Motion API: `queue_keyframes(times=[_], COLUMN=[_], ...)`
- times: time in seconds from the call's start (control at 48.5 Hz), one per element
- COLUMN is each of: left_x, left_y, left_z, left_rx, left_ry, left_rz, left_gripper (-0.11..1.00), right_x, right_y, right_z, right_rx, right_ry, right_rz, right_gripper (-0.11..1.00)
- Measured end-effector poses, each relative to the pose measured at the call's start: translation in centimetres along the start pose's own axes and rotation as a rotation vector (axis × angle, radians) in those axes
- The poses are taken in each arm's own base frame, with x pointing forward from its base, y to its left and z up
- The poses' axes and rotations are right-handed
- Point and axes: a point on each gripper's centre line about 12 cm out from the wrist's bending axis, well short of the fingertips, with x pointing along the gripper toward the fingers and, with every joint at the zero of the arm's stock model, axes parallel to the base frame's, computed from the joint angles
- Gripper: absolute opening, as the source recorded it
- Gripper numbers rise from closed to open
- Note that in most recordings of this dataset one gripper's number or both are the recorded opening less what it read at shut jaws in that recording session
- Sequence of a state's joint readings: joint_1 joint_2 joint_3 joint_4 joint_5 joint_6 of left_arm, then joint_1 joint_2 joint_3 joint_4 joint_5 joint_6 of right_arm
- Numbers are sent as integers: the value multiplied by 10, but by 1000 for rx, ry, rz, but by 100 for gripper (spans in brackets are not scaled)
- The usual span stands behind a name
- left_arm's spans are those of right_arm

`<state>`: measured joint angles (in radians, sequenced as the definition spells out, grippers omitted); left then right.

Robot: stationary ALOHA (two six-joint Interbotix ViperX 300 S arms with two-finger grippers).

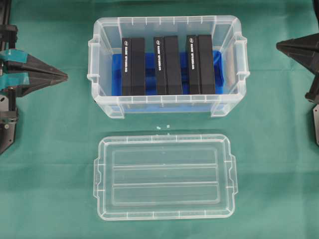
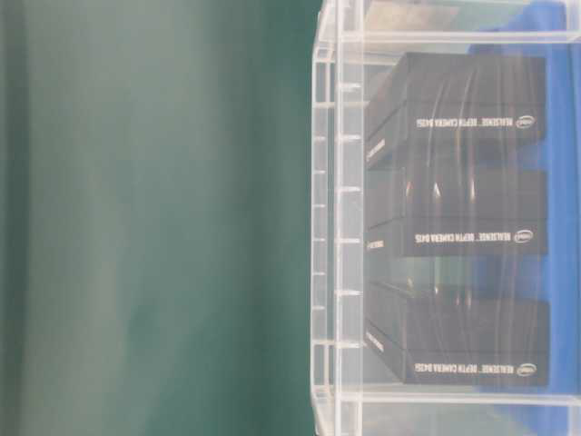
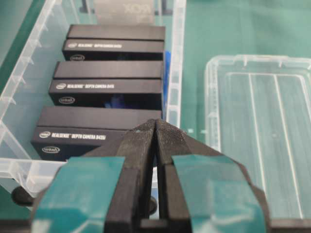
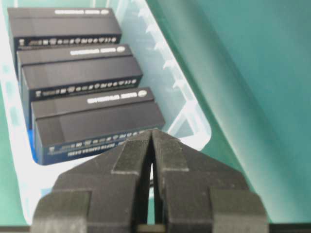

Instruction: Clamp the lid of the box with both arms, then lift and open it.

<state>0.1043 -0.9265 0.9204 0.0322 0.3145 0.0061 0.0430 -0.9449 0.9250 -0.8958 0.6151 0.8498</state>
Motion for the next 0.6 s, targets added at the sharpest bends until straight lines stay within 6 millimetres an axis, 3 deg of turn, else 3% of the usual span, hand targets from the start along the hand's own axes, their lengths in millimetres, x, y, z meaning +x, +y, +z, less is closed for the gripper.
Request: queue_keyframes(times=[0.597], left_x=[0], left_y=[0], left_z=[-3], left_rx=[0], left_ry=[-9], left_rz=[1], left_gripper=[2], right_x=[0], right_y=[2], right_z=[-4], right_rx=[-2], right_ry=[-8], right_rz=[18], right_gripper=[1])
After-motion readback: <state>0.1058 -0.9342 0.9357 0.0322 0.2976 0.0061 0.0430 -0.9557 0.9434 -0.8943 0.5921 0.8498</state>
